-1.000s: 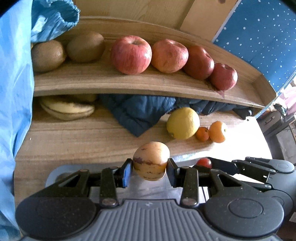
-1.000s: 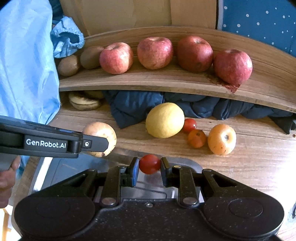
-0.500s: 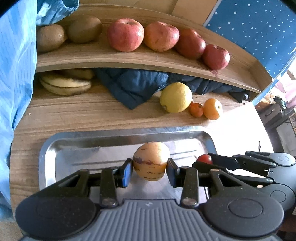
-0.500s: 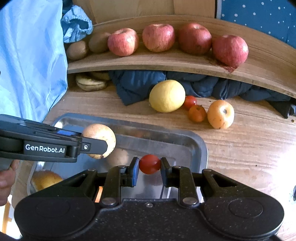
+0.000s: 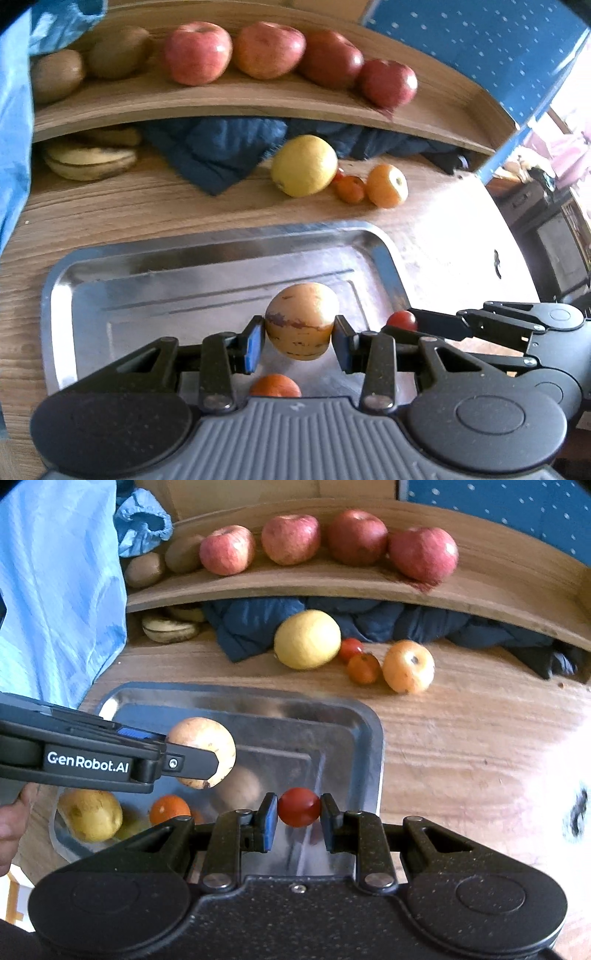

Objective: Organize fruits
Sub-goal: 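Carry the striped pear with left gripper over the tray while right gripper carries the tomato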

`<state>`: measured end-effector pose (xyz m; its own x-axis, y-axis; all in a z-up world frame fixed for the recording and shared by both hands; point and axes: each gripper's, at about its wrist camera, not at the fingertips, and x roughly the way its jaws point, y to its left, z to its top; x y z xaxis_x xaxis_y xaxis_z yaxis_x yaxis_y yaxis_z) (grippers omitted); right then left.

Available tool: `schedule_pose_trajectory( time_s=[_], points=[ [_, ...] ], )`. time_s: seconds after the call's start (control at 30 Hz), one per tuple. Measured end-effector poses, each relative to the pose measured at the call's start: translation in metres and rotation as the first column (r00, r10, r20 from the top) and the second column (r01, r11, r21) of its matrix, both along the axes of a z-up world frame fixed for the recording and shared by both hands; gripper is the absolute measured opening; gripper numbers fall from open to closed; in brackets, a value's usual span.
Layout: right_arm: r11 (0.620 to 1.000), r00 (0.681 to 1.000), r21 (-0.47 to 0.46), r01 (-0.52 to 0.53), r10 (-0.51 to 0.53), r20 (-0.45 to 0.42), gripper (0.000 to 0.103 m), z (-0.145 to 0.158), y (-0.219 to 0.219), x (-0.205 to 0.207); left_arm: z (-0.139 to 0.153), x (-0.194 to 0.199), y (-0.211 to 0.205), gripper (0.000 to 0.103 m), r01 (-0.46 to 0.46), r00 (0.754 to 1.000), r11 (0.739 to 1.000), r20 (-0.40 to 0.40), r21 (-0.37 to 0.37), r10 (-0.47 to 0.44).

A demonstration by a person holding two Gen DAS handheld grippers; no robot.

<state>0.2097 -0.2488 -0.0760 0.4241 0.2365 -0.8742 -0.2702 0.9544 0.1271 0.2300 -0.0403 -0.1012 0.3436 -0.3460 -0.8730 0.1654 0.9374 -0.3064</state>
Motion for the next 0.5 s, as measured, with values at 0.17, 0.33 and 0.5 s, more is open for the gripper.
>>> schedule_pose_trajectory(
  time_s=[0.17, 0.33, 0.5],
  points=[
    [1.0, 1.0, -0.006, 0.025, -0.025, -0.001, 0.026, 0.0, -0.007, -0.004, -0.001, -0.003, -0.01, 0.043, 0.036, 0.999, 0.999, -0.008, 0.01, -0.036],
    [1.0, 1.0, -0.009, 0.03, -0.03, -0.008, 0.026, -0.001, -0.01, -0.009, -0.002, -0.006, -0.015, 0.043, 0.047, 0.999, 0.999, -0.015, 0.022, -0.047],
    [1.0, 1.0, -0.012, 0.024, -0.024, -0.015, 0.026, -0.002, -0.01, -0.013, -0.003, -0.008, -0.021, 0.043, 0.063, 0.998, 0.997, -0.021, 0.041, -0.062]
  ],
)
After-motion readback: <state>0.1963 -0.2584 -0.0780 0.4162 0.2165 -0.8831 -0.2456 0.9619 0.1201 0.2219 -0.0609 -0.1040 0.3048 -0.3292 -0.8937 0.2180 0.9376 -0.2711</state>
